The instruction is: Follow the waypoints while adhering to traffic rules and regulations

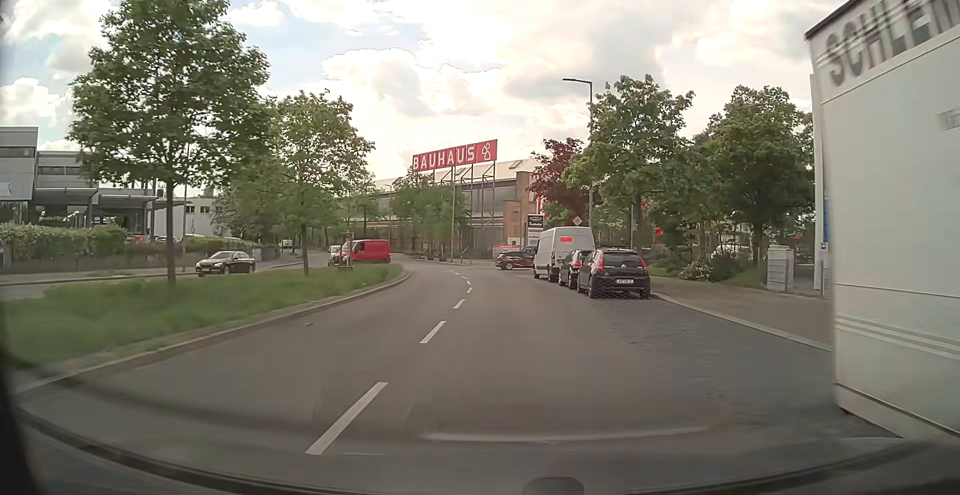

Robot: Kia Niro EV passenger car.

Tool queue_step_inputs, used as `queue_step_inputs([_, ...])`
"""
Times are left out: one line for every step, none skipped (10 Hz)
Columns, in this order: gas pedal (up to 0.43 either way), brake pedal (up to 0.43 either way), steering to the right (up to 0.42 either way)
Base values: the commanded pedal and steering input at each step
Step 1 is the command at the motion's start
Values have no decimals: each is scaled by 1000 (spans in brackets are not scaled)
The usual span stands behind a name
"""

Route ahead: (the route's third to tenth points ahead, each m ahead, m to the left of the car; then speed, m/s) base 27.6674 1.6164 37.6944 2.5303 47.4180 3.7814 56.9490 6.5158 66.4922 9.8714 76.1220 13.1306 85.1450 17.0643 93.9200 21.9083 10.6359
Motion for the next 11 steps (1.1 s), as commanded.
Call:
queue_step_inputs([59, 18, 0])
queue_step_inputs([110, 18, 0])
queue_step_inputs([150, 18, 0])
queue_step_inputs([150, 18, -5])
queue_step_inputs([150, 18, -10])
queue_step_inputs([150, 18, -10])
queue_step_inputs([150, 18, -8])
queue_step_inputs([130, 18, -8])
queue_step_inputs([47, 18, -7])
queue_step_inputs([67, 18, -7])
queue_step_inputs([130, 18, -7])
